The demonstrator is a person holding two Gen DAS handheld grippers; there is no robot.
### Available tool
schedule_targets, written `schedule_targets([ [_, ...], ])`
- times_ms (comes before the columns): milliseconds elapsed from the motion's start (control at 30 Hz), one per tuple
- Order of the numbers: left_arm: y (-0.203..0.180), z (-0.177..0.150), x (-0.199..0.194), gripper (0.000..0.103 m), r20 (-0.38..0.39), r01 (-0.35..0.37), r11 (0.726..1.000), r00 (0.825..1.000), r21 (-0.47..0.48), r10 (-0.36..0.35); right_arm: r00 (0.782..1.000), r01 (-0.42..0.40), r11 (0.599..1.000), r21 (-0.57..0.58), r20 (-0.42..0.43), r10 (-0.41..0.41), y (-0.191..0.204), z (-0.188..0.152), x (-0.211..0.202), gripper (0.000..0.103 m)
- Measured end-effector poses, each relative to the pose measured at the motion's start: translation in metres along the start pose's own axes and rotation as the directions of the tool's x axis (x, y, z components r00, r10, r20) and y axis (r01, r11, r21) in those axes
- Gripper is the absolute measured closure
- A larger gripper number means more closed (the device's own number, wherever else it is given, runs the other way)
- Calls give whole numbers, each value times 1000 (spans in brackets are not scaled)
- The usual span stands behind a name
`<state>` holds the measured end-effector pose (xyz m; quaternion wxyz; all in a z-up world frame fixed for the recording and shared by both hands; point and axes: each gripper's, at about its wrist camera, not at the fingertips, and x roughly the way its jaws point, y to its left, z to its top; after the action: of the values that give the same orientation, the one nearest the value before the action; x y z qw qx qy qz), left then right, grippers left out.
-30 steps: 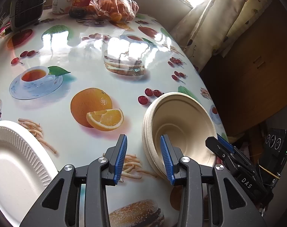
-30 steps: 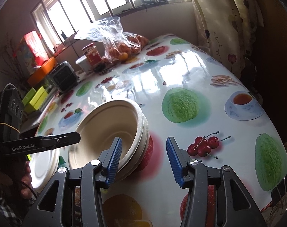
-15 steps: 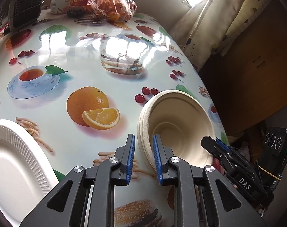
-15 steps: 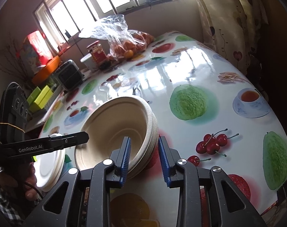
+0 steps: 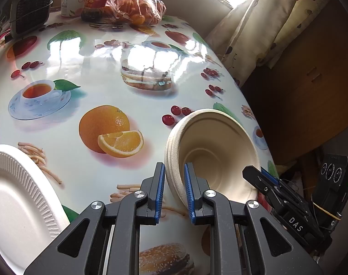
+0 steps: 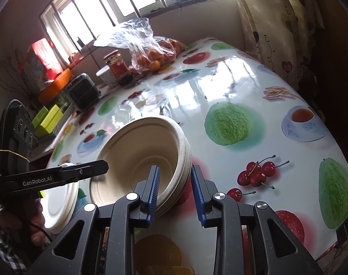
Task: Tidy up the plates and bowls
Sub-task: 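Carry the bowl stack with both grippers toward the white plate stack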
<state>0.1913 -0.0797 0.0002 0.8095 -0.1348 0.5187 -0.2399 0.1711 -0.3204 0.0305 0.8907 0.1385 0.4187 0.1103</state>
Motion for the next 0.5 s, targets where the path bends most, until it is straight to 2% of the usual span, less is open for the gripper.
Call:
schedule_targets([
  [500, -1, 1, -6, 85, 14, -6, 1000, 1000, 1, 6, 1000, 5, 1000, 4, 11, -5, -2, 3, -1, 76],
])
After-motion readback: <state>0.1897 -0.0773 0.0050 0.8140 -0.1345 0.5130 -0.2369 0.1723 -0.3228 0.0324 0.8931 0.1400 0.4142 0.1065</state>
